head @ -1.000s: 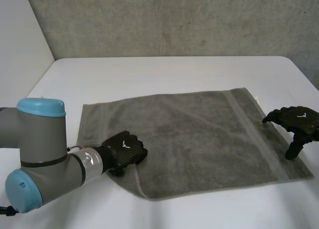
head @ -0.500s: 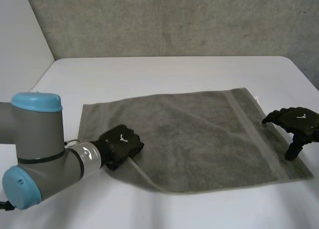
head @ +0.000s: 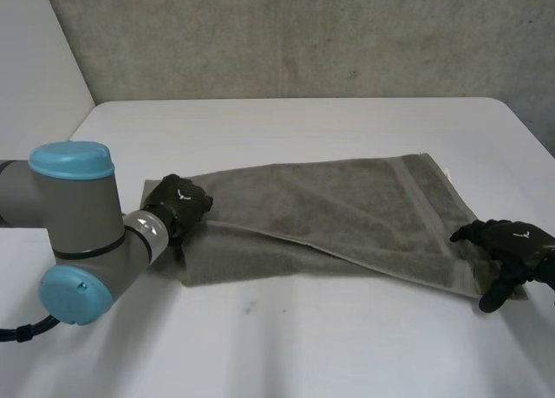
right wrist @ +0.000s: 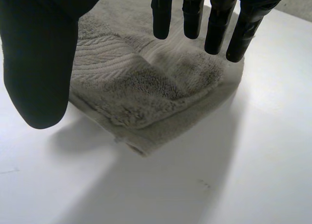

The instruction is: Fold the towel.

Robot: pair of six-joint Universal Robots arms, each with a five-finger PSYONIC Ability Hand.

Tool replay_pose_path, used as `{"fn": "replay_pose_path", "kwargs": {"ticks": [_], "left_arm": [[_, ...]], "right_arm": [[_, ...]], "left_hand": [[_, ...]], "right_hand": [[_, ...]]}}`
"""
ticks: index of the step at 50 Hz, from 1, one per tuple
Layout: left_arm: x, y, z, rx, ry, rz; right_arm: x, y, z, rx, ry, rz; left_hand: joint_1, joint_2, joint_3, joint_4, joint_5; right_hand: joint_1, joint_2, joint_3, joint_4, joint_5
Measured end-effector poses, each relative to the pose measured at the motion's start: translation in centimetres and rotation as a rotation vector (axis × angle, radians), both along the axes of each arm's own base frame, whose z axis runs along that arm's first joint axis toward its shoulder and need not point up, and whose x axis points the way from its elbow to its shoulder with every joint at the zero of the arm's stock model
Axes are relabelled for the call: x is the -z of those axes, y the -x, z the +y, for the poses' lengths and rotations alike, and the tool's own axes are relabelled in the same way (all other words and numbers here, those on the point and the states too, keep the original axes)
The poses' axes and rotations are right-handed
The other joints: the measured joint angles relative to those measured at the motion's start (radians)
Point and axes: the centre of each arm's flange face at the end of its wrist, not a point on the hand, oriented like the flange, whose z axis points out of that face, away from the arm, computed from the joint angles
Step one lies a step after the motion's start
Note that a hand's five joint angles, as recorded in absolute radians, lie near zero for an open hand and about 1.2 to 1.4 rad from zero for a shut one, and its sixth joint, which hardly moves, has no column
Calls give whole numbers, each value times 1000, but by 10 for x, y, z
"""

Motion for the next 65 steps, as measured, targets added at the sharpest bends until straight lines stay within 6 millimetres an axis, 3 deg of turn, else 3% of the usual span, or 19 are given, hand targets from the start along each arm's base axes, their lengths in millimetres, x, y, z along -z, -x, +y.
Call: {"fn": "replay_pose_path", "kwargs": {"ticks": [16,24,27,28,29,38,40,42,43,46,47,48,52,55,60,62,65], "left_arm": [[3,-1,3,4,-14,-4],[4,-1,3,3,-16,-5],[4,-1,4,2,-19,-6],[4,-1,4,2,-19,-6],[4,-2,4,1,-21,-6],[-9,-4,10,-2,-1,1],[-28,-7,14,-6,32,16],[-34,-8,16,-9,42,23],[-51,-9,19,-18,68,44],[-71,-12,23,-31,94,72],[-85,-14,26,-42,116,93],[-85,-14,26,-42,116,93],[-134,-21,38,-78,202,168],[-161,-27,48,-98,257,209],[-192,-35,62,-123,317,250],[-198,-37,66,-131,323,253],[-193,-38,68,-137,297,239]], "right_arm": [[4,-1,-2,-21,55,22],[8,-2,-4,-36,94,30],[8,-1,-8,-41,119,39],[8,-1,-8,-41,119,39],[7,-1,-11,-42,139,47],[-20,1,-17,-29,238,70],[-54,0,-19,-14,322,69],[-62,0,-19,-11,338,67],[-92,-1,-20,-6,386,63],[-121,-2,-17,-4,425,61],[-143,-3,-15,-5,455,65],[-143,-3,-15,-5,455,65],[-200,-6,-8,-13,533,85],[-226,-9,-4,-26,567,107],[-248,-17,-1,-55,574,160],[-248,-20,-2,-67,559,180],[-232,-33,-7,-115,488,235]], "left_hand": [[1,0,0,0,0],[1,0,0,0,0],[1,0,0,0,0],[1,0,0,0,0],[1,0,0,0,0],[9,0,0,0,10],[16,0,1,0,13],[19,0,1,0,13],[20,0,1,0,14],[21,1,1,0,15],[21,1,1,0,15],[21,1,1,0,15],[21,1,1,0,15],[21,1,1,1,15],[21,1,1,1,15],[21,1,1,1,15],[27,1,1,1,15]], "right_hand": [[41,68,73,55,57],[326,400,393,376,353],[674,821,803,789,754],[674,821,803,789,754],[734,946,952,942,899],[734,947,964,958,907],[734,947,966,958,908],[734,947,967,958,909],[734,947,968,958,909],[734,947,969,959,909],[734,947,969,960,909],[734,947,969,960,909],[734,947,969,961,910],[734,947,969,961,910],[734,947,969,961,919],[734,947,969,961,920],[734,947,972,961,928]]}}
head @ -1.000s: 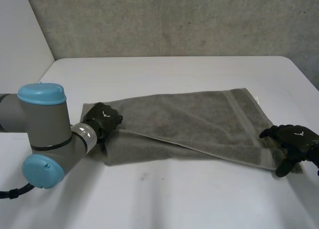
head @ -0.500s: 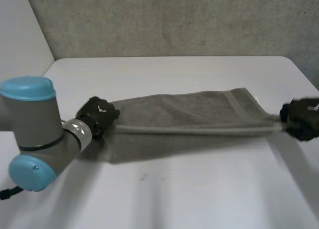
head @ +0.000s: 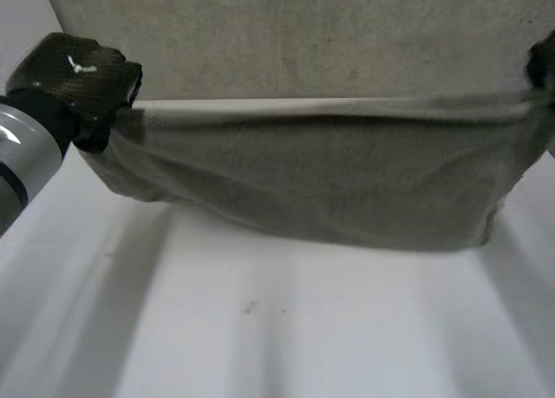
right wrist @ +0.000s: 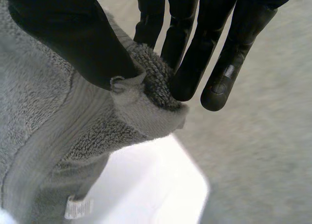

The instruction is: Fold the towel.

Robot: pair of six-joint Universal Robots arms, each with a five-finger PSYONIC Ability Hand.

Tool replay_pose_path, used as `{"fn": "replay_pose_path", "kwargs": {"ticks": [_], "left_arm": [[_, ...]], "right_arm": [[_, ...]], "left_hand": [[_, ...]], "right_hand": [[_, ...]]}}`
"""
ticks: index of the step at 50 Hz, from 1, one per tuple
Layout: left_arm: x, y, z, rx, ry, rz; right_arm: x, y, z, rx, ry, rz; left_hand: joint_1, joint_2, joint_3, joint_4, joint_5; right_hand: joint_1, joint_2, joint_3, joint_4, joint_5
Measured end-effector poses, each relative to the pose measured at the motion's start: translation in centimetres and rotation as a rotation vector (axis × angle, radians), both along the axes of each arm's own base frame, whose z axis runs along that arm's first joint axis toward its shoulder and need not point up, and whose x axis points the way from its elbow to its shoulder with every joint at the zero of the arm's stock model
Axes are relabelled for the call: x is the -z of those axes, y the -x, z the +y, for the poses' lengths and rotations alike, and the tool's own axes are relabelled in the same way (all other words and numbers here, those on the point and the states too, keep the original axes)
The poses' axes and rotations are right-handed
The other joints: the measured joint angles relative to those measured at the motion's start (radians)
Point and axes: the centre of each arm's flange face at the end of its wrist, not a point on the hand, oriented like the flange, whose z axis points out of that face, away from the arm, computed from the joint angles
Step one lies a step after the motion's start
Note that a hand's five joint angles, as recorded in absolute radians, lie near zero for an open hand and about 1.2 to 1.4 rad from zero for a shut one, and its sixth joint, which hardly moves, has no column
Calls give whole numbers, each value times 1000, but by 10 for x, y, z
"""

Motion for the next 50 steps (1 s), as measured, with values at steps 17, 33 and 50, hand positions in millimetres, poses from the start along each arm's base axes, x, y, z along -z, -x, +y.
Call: {"fn": "replay_pose_path", "kwargs": {"ticks": [17,33,50], "left_arm": [[98,41,-105,-6,-191,-94],[-85,41,-148,-156,512,239],[101,15,-106,-163,21,54]], "right_arm": [[110,-85,-56,-87,-93,173],[-33,-101,-86,20,748,-135],[133,-104,-39,-224,70,-22]], "left_hand": [[1,0,0,0,0],[2,0,1,0,0],[3,1,1,0,0]], "right_hand": [[9,0,1,0,6],[8,0,2,0,6],[8,0,6,4,7]]}}
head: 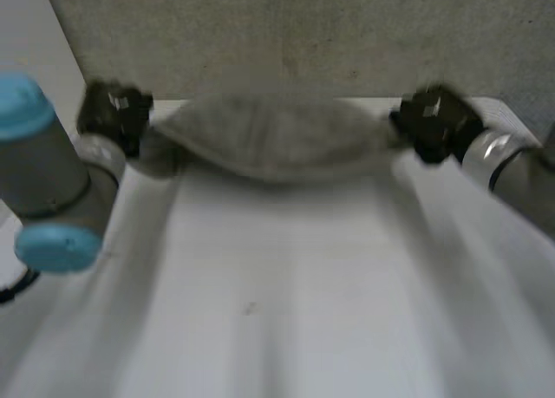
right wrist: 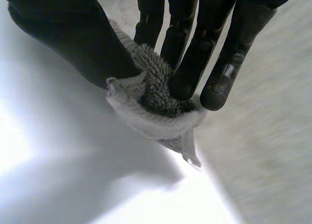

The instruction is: Fold the towel.

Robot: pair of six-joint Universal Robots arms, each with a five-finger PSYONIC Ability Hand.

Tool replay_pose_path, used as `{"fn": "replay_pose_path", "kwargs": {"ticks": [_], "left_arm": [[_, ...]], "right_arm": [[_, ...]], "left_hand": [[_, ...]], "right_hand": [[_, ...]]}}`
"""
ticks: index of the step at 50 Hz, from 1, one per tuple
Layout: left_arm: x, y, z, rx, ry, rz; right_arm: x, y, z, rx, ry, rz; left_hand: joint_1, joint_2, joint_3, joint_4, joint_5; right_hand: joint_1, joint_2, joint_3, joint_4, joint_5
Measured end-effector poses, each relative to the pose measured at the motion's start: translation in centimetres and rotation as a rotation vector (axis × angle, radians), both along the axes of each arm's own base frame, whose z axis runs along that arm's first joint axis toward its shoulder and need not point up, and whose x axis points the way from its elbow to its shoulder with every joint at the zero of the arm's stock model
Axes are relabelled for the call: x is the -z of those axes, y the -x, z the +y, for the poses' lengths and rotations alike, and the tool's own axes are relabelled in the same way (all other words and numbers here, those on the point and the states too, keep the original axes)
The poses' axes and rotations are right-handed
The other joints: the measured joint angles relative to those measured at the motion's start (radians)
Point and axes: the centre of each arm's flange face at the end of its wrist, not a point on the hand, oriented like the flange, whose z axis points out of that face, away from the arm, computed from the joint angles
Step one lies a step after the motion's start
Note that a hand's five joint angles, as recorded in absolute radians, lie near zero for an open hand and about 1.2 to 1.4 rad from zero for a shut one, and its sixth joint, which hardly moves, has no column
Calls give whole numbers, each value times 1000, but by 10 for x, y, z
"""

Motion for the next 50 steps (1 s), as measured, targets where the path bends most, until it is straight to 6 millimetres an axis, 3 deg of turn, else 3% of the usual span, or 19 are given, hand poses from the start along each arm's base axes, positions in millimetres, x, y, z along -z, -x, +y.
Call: {"fn": "replay_pose_path", "kwargs": {"ticks": [2,6,8,12,20,30,35,41,46,50], "left_arm": [[28,-4,4,-3,-57,-21],[60,-8,9,-2,-131,-49],[71,-10,13,0,-163,-61],[79,-12,19,2,-191,-71],[78,-20,44,5,-256,-104],[64,-42,119,59,-469,-313],[49,-44,140,95,-488,-357],[38,-32,129,127,-427,-344],[43,-18,100,133,-376,-329],[56,-1,64,135,-323,-323]], "right_arm": [[33,3,4,-5,-113,27],[75,7,9,3,-258,54],[91,11,13,12,-324,63],[100,16,16,29,-373,69],[78,37,24,84,-396,75],[32,91,64,114,-598,291],[16,103,79,93,-634,369],[13,105,65,135,-547,344],[23,97,43,169,-484,279],[40,77,21,169,-449,221]], "left_hand": [[0,0,0,0,0],[0,0,0,0,0],[0,0,0,0,0],[0,0,0,0,0],[0,0,0,0,0],[0,0,0,0,0],[0,0,0,0,0],[0,0,0,0,0],[0,0,0,0,1],[2,0,0,0,1]], "right_hand": [[1,0,0,0,0],[0,0,0,0,0],[1,0,0,0,0],[1,0,0,0,1],[0,0,0,0,1],[1,0,0,0,1],[1,0,0,0,1],[0,0,0,0,2],[1,0,0,0,2],[1,0,0,0,4]]}}
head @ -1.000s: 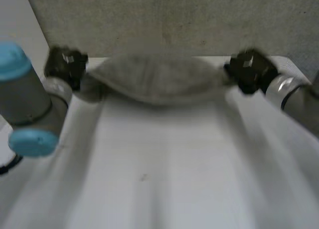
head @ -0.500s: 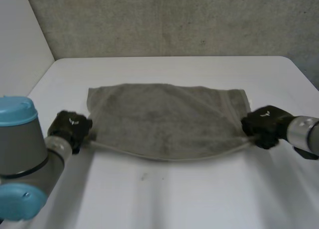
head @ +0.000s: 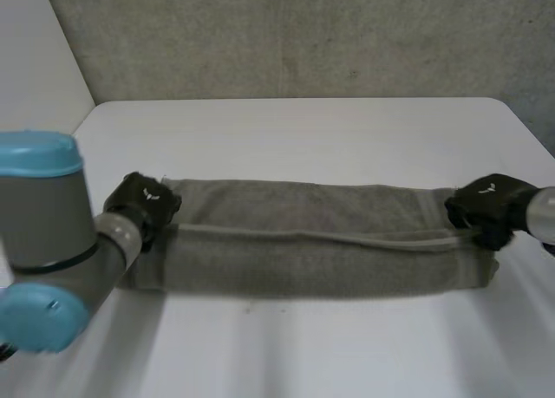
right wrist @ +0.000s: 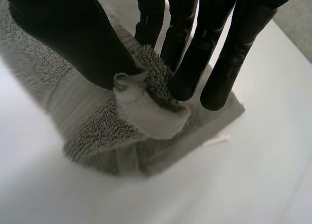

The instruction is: Fold the towel.

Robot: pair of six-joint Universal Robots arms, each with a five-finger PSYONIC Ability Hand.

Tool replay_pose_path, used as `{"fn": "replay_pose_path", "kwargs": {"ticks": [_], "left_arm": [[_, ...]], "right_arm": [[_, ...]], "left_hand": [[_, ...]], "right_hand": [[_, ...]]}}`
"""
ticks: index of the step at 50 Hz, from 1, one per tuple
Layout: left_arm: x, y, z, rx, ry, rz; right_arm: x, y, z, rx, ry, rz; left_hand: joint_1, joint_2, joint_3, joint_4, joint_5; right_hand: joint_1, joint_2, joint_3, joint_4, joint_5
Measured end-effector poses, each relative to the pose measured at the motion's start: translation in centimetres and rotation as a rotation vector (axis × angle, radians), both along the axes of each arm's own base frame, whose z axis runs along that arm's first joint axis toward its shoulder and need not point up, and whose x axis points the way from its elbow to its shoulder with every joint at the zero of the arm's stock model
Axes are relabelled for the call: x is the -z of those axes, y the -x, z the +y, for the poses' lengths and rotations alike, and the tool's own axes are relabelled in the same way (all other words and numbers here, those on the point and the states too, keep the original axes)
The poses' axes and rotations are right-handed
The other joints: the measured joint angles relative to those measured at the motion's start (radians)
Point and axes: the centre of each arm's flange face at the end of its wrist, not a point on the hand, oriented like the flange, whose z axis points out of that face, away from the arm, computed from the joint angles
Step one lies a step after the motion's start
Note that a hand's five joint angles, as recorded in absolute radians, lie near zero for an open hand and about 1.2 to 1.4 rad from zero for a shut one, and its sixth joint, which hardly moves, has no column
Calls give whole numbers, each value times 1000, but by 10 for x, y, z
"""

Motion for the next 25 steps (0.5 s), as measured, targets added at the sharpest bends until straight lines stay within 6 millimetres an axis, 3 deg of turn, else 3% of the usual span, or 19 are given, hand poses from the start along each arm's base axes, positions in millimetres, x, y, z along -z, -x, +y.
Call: {"fn": "replay_pose_path", "kwargs": {"ticks": [4,13,25], "left_arm": [[14,15,-34,16,59,-14],[43,40,-89,49,169,-71],[58,55,-122,56,256,-61]], "right_arm": [[19,-13,-19,18,34,12],[52,-28,-58,69,163,70],[60,-36,-94,108,373,53]], "left_hand": [[0,0,0,0,0],[0,0,0,0,0],[3,0,0,0,2]], "right_hand": [[0,0,0,0,1],[0,0,0,0,2],[-4,-6,-8,-11,0]]}}
